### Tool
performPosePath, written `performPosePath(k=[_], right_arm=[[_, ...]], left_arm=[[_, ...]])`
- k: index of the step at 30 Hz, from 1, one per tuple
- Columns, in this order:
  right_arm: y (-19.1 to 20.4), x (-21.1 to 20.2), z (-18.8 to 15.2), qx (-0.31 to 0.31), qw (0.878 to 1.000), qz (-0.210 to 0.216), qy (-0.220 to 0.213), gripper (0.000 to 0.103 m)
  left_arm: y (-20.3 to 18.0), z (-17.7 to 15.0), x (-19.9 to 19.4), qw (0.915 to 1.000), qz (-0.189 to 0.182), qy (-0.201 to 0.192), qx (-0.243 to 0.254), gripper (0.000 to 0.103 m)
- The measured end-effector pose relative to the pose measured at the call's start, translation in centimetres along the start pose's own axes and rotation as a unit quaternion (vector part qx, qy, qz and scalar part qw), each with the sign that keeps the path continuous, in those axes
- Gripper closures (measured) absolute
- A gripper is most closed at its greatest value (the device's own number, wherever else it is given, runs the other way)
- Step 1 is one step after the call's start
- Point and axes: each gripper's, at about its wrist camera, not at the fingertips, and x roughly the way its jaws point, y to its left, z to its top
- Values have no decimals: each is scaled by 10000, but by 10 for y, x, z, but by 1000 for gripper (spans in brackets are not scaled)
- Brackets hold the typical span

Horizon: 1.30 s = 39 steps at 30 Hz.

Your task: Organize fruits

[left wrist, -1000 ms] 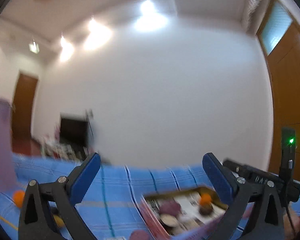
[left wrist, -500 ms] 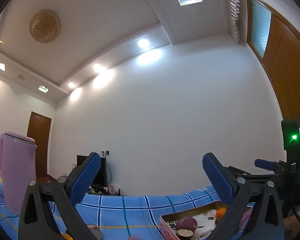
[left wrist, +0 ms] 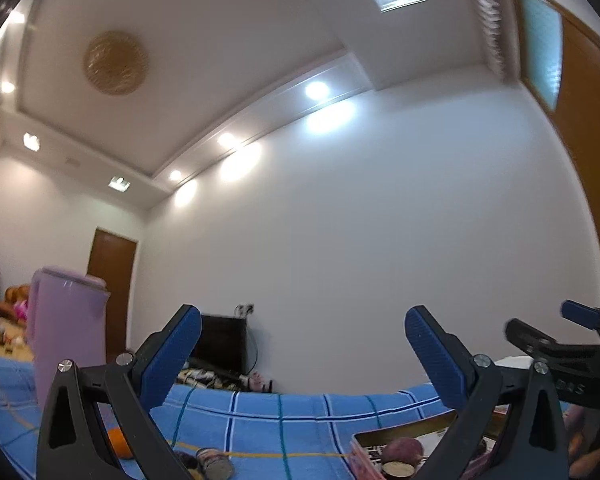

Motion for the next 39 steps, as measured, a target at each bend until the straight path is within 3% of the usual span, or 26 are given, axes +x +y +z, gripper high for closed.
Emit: performPosePath(k=[3,12,14,17,19,23,27,35,39], right_arm=[[7,4,-1,-140,9999,3,79,0],[6,8,-2,-77,9996,50,250,0],[4,14,-3,14,9990,184,407,0],[1,23,-4,49,9981,105,609,0],[0,27,-5,79,9973,131,719,0],[1,30,-5,112,9962,132,856,0],[12,39,-8,492,9887,347,1370,0],[71,52,-1,884,9762,908,1761,0],[112,62,-7,908,9673,1250,2011,0]], left_arm=[[4,-2,2,9999,117,77,-56,1],[-6,-5,-6,9996,-23,-49,260,1],[-6,-5,-1,9992,-112,168,336,1],[0,-5,14,9965,-116,797,205,1],[11,-3,24,9931,115,1168,43,1],[38,3,35,9863,528,1539,-286,1],[56,8,48,9799,896,1779,74,1],[101,-2,72,9651,1335,2188,527,1],[120,-9,79,9587,1465,2387,490,1]])
